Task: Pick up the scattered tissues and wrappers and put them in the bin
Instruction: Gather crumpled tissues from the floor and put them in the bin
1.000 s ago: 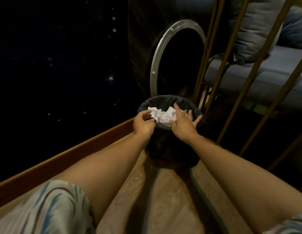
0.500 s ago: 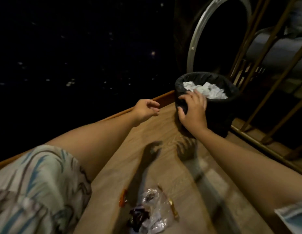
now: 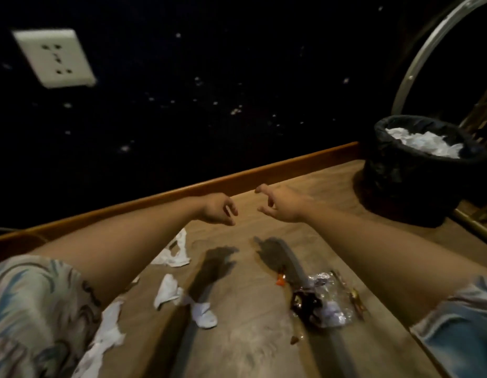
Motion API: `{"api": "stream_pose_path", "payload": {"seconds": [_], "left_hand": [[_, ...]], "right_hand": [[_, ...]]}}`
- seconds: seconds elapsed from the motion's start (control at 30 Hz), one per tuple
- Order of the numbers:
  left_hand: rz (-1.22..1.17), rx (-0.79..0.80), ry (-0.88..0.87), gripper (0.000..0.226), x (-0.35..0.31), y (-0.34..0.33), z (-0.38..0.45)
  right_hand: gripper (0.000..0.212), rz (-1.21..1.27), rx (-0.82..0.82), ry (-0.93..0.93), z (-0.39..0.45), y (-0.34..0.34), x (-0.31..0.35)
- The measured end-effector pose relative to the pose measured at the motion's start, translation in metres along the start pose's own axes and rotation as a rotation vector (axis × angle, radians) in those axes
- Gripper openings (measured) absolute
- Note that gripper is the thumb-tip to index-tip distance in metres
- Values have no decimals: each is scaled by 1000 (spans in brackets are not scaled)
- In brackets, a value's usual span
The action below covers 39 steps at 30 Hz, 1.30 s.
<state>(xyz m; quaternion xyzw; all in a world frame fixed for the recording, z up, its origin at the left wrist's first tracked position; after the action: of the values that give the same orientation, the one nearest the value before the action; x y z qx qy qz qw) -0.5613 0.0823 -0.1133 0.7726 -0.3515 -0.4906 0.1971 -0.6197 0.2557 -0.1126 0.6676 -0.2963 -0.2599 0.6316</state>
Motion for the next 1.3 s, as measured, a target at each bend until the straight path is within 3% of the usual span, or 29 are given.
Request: {"api": "stream_pose_path", "payload": {"seconds": [0.17,0.27,0.37,0.47,0.57,0.67,0.8,0.93,1.0,1.07,1.13,1.3], "left_hand": [[-34,-88,110,33,116,14,-48],[-54,-131,142,37,174,0,-79],[-23,-238,175,42,227,-28,-107],[-9,-504,274,44,270,-56,-146],[-26,-745,428,62,309,-92,-191],[-123,-849,628,88,343,-128,-229],[-290,-1017,809,98,359,-154,-259],[-360,-1061,762,71,368,-169,-264],[-454,-1046,653,55,366,-170,-260],[-486,-1005,547,50,360,-166,-255],[-477,-977,457,51,351,-161,-249],[-612,-1067,400,39,331,-151,-245]], "right_hand": [[55,-81,269,157,5,-45,87],[66,-70,400,157,8,-81,138],[78,-43,503,48,0,-127,182],[75,160,511,-231,-20,-181,211],[52,314,449,-370,-41,-206,228],[21,283,263,-305,-61,-208,235],[7,412,-2,-228,-86,-223,236],[26,554,-159,-150,-79,-214,246],[25,580,-183,-194,-64,-204,254],[38,517,-199,-262,-44,-200,261],[45,344,-192,-295,-22,-197,267],[33,181,-34,-174,-5,-215,275]]}}
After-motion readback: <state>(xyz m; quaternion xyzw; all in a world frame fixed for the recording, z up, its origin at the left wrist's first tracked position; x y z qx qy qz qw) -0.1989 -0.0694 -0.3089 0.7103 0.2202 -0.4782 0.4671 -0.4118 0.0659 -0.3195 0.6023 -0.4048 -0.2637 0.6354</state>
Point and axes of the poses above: each hand's wrist, its own z-axis towards the middle knuckle, its own y-axis out of the back of the hand, x = y × z, the point moved 3 cm from there along z, towards the middle knuckle, and after that the axes turned 14 degrees about -z, right-handed, at the moved point
